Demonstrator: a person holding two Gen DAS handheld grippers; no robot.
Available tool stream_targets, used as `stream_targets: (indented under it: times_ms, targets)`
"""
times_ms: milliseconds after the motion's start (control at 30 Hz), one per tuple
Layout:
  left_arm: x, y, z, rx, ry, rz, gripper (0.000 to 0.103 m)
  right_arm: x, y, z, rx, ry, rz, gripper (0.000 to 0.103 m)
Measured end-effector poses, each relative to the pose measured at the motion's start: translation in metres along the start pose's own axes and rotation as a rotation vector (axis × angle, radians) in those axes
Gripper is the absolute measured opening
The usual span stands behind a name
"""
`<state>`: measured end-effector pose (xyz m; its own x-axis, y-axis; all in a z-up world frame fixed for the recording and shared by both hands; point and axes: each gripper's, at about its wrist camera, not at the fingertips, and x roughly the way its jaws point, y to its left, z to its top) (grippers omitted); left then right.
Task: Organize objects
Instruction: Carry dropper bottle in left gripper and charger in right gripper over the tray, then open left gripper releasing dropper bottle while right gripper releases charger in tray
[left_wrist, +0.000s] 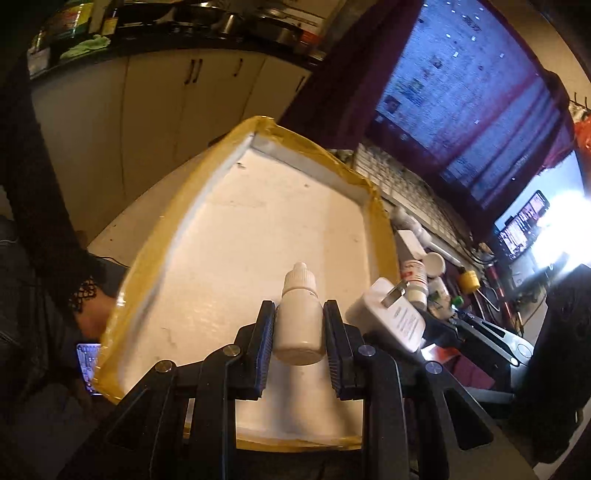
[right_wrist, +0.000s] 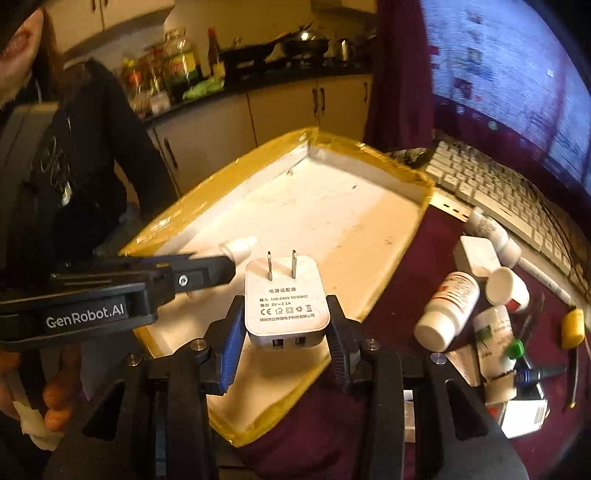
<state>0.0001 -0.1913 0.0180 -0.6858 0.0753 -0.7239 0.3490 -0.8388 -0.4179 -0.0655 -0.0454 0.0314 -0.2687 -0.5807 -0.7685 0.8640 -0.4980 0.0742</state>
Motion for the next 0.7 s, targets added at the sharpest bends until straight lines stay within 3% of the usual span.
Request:
stream_targets:
  times_ms: [167, 333, 700]
  targets:
    - [0.005, 0.004, -0.004, 0.015, 0.001, 0.031, 0.022, 0.017, 0.006, -0.007, -0.067, 0.069, -0.058, 0.040]
    - [0.006, -0.009, -0.008, 0.066, 0.009, 0.036, 0.022, 0.010, 0.003, -0.017, -0.077, 0.083, -0.112, 0.039]
    - [0.016, -0.030, -0.018, 0.141, 0.033, 0.062, 0.022, 0.006, 0.010, -0.020, -0.079, 0.072, -0.144, 0.040]
